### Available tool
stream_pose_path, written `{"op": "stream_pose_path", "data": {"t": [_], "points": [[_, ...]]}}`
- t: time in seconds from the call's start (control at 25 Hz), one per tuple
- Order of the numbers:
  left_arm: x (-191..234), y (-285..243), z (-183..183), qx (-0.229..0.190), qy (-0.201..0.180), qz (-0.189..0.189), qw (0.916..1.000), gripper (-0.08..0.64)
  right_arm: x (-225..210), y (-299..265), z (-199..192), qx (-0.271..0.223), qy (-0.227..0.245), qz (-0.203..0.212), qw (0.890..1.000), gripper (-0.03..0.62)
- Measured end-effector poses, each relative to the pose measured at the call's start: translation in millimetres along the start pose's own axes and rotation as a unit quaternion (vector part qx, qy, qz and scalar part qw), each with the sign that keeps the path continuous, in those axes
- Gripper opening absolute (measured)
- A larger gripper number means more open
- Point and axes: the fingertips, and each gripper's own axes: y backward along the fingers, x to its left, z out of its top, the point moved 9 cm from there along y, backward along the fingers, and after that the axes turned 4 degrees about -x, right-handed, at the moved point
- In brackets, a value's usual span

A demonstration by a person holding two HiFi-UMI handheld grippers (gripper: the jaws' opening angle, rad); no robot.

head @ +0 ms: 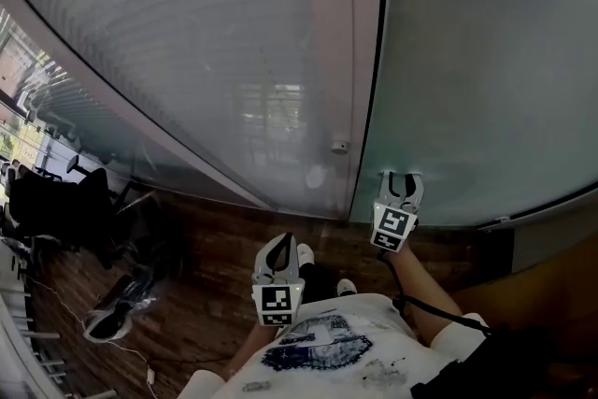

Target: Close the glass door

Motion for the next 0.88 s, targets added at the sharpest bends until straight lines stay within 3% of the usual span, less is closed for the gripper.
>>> {"op": "stream_pose_path", "data": {"t": [0.88], "points": [[2.5, 9.1, -7.7, 0.005, 0.01, 0.012, 0.9999, 0.003, -1.3, -28.3, -1.6, 0.001, -0.001, -0.021, 1.0, 0.144]]}}
